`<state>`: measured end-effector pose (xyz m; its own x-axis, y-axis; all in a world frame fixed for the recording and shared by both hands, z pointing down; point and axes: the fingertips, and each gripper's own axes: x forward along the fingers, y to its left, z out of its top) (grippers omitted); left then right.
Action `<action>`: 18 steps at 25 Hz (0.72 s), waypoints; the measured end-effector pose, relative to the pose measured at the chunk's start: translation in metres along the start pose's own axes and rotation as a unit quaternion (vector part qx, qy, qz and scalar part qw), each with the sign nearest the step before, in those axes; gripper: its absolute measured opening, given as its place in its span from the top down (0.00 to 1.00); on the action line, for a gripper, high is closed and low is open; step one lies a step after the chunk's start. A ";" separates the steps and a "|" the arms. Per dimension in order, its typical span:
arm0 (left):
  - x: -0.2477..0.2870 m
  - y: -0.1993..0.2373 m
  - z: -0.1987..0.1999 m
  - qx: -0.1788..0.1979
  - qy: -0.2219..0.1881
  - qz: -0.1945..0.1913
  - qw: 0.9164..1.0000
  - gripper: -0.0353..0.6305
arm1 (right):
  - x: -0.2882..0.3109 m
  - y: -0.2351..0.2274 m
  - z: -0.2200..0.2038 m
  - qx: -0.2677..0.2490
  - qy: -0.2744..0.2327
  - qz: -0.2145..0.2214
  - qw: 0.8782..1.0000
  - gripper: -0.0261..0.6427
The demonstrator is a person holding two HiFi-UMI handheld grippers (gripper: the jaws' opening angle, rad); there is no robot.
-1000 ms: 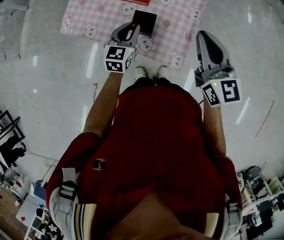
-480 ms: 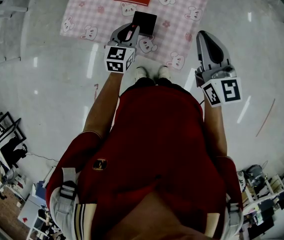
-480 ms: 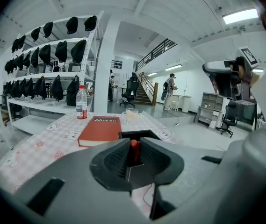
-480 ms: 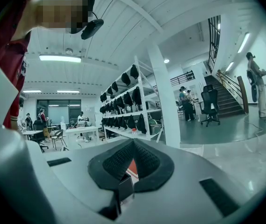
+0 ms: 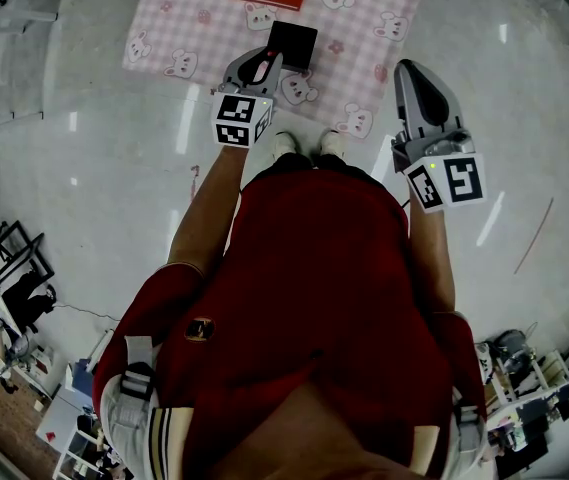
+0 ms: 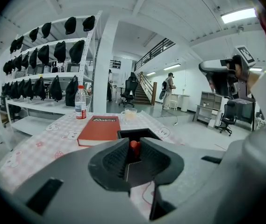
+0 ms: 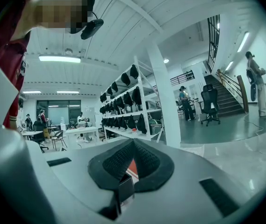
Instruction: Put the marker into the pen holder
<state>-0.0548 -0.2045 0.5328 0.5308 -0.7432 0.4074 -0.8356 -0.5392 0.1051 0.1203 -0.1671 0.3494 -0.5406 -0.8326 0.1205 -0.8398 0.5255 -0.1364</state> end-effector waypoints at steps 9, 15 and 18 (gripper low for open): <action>-0.008 -0.003 0.003 0.002 -0.007 -0.003 1.000 0.84 | -0.005 0.004 0.000 0.003 -0.003 -0.003 1.000 0.96; -0.014 -0.003 0.010 0.005 -0.019 0.000 1.000 0.84 | -0.005 0.007 -0.003 0.006 -0.005 0.000 1.000 0.96; -0.021 -0.002 0.020 0.008 -0.035 0.005 0.999 0.84 | -0.004 0.009 -0.005 0.006 -0.007 0.003 1.000 0.96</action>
<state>-0.0614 -0.1959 0.5062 0.5317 -0.7740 0.3439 -0.8387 -0.5377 0.0864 0.1145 -0.1577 0.3524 -0.5446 -0.8319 0.1067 -0.8360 0.5281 -0.1494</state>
